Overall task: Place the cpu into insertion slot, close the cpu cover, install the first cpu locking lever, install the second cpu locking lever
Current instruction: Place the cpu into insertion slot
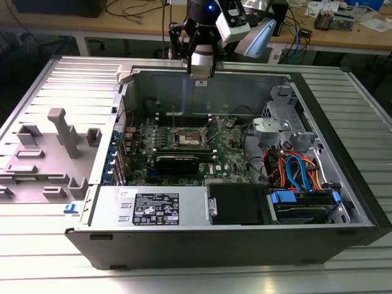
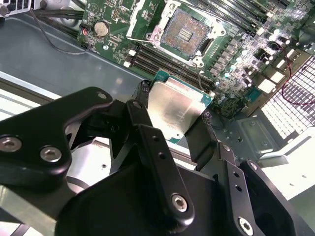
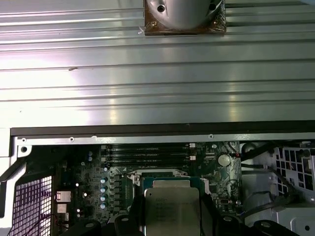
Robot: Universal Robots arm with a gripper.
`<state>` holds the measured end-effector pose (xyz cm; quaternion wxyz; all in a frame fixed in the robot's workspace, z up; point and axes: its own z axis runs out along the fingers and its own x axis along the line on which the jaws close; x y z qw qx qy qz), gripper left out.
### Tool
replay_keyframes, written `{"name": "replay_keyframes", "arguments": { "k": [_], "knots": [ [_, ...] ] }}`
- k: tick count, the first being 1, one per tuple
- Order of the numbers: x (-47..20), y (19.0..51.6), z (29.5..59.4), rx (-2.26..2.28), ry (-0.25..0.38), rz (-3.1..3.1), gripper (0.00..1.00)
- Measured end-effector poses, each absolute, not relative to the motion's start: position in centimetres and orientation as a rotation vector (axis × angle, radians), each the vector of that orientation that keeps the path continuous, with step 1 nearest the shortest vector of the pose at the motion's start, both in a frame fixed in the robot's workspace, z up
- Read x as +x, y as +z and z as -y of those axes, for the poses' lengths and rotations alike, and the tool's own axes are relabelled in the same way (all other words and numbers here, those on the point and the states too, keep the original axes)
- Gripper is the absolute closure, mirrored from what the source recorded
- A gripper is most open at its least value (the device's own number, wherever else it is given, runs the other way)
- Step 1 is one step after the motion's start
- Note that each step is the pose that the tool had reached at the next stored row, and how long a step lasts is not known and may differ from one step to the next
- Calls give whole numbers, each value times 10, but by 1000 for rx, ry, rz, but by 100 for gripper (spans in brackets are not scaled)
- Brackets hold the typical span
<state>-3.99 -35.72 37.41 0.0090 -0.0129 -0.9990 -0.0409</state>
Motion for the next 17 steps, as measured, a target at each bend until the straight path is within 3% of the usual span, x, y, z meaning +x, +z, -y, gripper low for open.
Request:
{"name": "replay_keyframes", "arguments": {
  "k": [17],
  "knots": [
    [-40,373,361,-143,-129,3120,45]
  ]
}}
